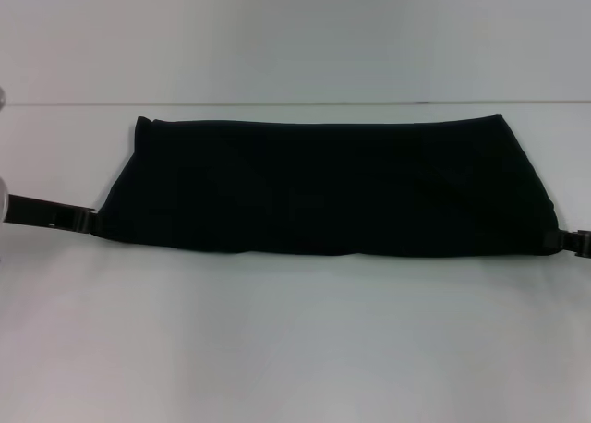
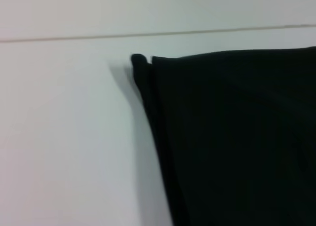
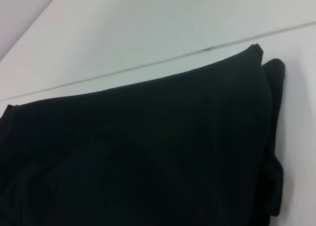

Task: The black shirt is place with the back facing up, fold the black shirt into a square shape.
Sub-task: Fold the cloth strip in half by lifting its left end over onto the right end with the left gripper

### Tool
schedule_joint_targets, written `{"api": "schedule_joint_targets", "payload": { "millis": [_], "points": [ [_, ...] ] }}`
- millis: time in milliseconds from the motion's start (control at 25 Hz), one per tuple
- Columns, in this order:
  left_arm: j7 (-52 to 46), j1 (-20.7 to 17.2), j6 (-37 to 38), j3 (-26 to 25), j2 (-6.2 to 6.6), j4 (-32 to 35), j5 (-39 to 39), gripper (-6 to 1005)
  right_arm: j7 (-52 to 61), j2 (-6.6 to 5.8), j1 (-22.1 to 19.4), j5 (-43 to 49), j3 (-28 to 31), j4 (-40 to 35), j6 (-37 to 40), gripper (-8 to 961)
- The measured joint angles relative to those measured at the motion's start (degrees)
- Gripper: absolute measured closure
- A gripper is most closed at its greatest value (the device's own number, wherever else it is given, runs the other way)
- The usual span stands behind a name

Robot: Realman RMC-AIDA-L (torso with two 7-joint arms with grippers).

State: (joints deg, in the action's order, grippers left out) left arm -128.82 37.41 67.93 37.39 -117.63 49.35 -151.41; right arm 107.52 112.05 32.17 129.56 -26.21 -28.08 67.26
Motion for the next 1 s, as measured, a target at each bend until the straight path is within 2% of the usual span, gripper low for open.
{"api": "schedule_joint_targets", "payload": {
  "millis": [280,1000],
  "points": [
    [1.15,-0.43,1.22,-0.68,0.64,1.27,-0.1,997,-1.6,-0.2,-1.64,-0.1,3.03,-0.68,2.72,904],
    [5.17,-0.78,1.42,-4.77,1.41,1.45,-1.59,998,-1.62,-1.07,-3.01,-0.1,3.89,-0.75,4.39,860]
  ]
}}
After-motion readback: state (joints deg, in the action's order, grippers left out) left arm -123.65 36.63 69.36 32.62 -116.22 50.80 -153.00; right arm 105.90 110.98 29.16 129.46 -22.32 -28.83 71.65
